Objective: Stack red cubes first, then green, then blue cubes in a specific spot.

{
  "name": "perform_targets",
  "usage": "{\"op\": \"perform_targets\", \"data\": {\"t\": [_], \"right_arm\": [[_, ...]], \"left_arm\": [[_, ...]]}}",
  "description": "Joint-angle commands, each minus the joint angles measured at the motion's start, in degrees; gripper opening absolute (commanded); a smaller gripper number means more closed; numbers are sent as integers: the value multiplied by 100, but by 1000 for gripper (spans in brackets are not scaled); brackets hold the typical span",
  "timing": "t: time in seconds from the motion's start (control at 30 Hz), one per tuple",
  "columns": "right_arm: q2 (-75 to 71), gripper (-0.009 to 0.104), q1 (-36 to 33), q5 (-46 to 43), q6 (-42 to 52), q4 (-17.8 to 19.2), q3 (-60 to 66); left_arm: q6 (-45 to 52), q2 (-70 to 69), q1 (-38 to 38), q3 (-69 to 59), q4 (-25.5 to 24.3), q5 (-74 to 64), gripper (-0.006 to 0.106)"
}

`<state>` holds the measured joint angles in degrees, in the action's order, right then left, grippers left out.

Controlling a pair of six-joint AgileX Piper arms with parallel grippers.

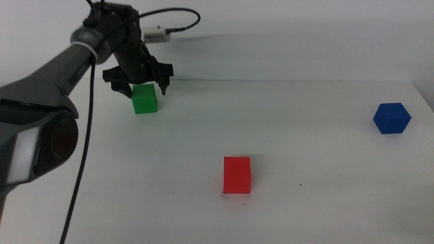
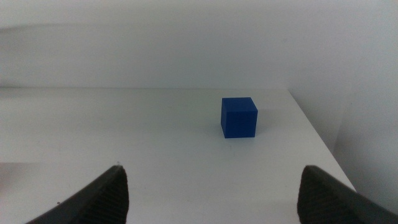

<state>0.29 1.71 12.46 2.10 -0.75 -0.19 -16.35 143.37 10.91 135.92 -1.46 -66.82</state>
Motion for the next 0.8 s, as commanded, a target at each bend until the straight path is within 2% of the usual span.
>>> {"op": "perform_targets", "data": {"t": [0.0,0.1,0.23,0.43,0.5,0.63,0.77], "right_arm": [[-29,93,25,-48,29,39,19],[-29,93,25,-48,29,39,19],[-29,93,25,-48,29,39,19],[-29,93,25,-48,29,39,19],[-29,93,25,-48,29,39,19],[-29,93,25,-48,29,39,19],[-29,93,25,-48,29,39,19]], "left_arm": [[-72,46,-36,70,37,208,94],[-220,162,-82,70,-2,415,93],[-272,239,-124,70,70,631,83],[-189,209,-201,199,310,139,41],[-148,48,-168,307,272,-266,33],[-144,-723,198,104,-304,-314,30],[-455,-1852,828,-1077,-324,-314,30]]}}
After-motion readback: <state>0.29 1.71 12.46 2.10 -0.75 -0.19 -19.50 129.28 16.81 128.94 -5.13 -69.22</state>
